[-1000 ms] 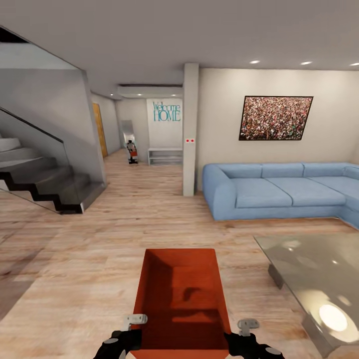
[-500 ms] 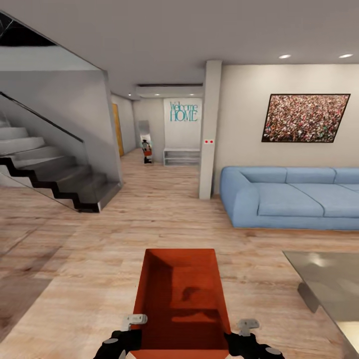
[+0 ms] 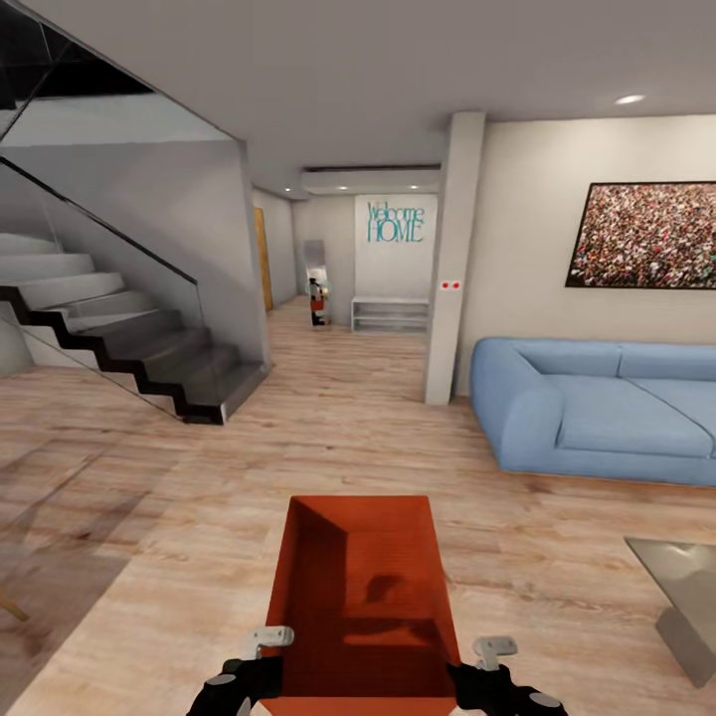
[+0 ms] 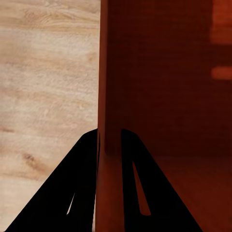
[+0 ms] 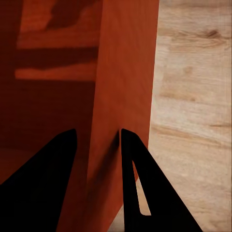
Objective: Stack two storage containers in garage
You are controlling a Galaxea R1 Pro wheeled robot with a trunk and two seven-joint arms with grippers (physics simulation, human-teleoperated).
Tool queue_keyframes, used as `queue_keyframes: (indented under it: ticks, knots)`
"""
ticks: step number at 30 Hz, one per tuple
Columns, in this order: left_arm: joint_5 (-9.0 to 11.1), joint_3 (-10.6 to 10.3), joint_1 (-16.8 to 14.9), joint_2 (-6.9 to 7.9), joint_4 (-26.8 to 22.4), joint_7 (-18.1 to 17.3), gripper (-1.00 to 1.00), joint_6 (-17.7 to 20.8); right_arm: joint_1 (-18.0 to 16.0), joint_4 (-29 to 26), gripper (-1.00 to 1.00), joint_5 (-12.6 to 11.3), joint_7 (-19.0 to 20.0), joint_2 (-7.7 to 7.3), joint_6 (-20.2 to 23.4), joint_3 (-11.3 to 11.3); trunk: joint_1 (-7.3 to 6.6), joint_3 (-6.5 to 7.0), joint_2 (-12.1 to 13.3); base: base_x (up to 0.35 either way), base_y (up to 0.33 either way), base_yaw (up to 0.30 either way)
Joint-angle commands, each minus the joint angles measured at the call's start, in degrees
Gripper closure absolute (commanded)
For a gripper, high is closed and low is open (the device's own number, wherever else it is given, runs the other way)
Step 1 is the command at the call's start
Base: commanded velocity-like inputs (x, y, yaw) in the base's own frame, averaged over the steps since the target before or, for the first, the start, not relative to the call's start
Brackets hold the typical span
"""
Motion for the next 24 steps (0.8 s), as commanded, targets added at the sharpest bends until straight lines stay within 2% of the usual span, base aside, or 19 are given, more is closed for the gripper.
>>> queue_keyframes:
  ticks: [1, 24]
  knots:
    - [0.5, -0.1, -0.1, -0.03, -0.9, 0.4, 1.0, 0.3, 0.0, 0.2, 1.0, 0.2, 1.0, 1.08, 0.0, 0.4, 0.04, -0.09, -0.1, 0.303, 0.086, 0.002]
    - [0.5, -0.1, 0.0, 0.02, -0.9, 0.4, 1.0, 0.3, 0.0, 0.2, 1.0, 0.2, 1.0, 1.08, 0.0, 0.5, 0.04, -0.09, -0.1, 0.304, 0.085, 0.0]
